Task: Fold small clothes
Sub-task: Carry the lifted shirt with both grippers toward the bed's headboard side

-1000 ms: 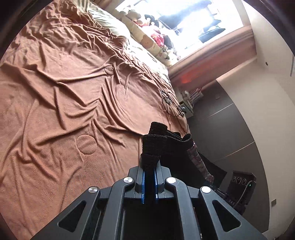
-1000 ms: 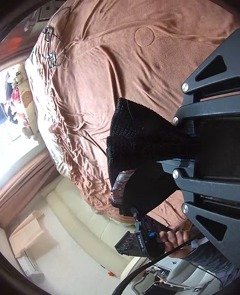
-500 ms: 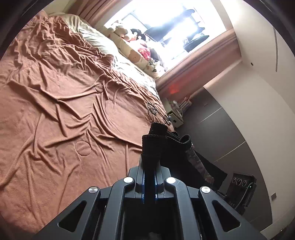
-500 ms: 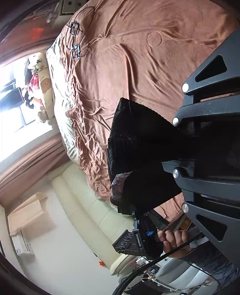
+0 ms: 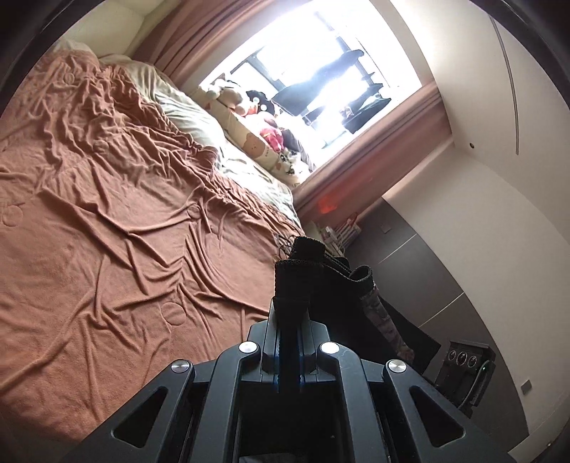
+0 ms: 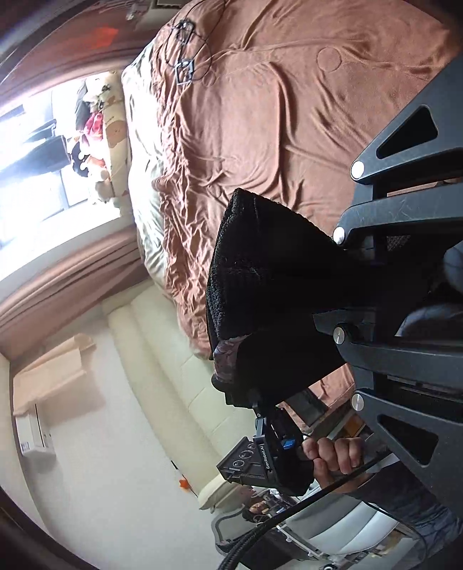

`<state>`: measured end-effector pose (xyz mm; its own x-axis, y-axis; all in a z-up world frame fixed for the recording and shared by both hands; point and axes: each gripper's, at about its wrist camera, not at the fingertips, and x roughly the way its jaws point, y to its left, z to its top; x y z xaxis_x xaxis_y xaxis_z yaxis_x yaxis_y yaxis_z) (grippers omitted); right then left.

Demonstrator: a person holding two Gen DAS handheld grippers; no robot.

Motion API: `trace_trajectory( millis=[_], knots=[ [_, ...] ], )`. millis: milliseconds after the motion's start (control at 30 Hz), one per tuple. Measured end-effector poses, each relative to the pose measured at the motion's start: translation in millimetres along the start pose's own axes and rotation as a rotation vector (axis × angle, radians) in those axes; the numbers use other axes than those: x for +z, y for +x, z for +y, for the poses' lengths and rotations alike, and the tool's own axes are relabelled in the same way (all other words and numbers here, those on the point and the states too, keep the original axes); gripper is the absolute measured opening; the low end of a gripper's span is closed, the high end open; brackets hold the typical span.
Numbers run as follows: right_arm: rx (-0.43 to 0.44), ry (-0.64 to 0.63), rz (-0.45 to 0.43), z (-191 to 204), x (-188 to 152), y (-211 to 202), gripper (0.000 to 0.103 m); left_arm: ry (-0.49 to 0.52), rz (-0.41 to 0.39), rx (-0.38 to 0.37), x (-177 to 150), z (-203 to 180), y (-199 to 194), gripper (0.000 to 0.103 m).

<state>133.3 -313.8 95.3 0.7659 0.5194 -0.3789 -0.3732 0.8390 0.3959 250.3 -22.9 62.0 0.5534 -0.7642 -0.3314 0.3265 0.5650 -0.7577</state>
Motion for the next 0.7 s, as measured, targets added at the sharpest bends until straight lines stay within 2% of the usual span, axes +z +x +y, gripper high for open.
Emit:
trace_trajectory(
  millis=[300,700],
  knots=[
    [0.077,-0.069,0.017,26,14,39,0.010,-0.014,-0.094,0.028,22,20,-58,0.006],
    [0.212,-0.163,0.057,63,38,112,0.010,-0.034,-0.232,0.117,61,55,-152,0.006]
  ],
)
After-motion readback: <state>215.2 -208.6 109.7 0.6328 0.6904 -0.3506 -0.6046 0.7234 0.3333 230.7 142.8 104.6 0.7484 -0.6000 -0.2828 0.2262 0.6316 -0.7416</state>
